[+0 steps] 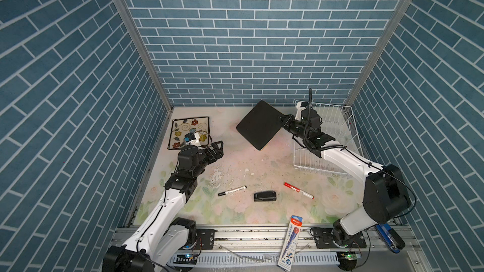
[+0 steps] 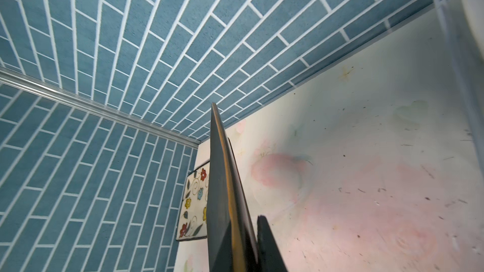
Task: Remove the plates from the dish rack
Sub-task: 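Carry the black plate toward the left gripper while the left gripper reaches toward it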
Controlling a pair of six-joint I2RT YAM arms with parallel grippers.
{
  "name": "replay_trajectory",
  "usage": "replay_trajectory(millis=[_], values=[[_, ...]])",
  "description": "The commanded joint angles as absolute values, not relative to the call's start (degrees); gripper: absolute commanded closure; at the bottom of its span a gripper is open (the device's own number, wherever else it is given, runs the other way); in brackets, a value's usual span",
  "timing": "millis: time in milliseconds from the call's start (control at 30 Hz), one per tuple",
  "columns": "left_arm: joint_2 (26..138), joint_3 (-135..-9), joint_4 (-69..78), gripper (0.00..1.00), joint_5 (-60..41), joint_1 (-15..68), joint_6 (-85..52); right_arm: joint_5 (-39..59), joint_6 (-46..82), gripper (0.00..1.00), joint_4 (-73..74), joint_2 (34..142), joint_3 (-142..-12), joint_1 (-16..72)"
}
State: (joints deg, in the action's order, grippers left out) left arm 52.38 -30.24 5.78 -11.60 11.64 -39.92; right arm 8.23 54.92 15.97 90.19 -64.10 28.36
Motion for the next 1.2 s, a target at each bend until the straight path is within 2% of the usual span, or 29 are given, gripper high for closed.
replay_trajectory(millis=[0, 267, 600, 833, 1167], values=[[52.8, -30.5, 7.6, 0.0, -16.9, 10.5, -43.1, 12.0, 66.4, 1.0, 38.2, 88.1, -63.5, 28.2], [58.4, -29.8, 20.8, 0.0, -24.5, 10.2, -52.8, 11.6, 72.8, 1.0, 52.4, 91.3, -58.1, 28.4], [62.5, -27.7, 33.6, 0.0, -26.2, 10.2, -59.0, 9.8, 75.1, 1.0, 59.1, 90.5, -52.8, 31.1], [68.9, -23.8, 52.3, 0.0, -27.1, 11.2, -67.9, 8.9, 78.2, 1.0, 66.8, 91.8, -49.9, 32.8], [72.6, -24.6, 56.8, 0.01, -27.6, 12.1, -68.7, 9.8, 79.5, 1.0, 69.3, 92.8, -49.7, 34.0]])
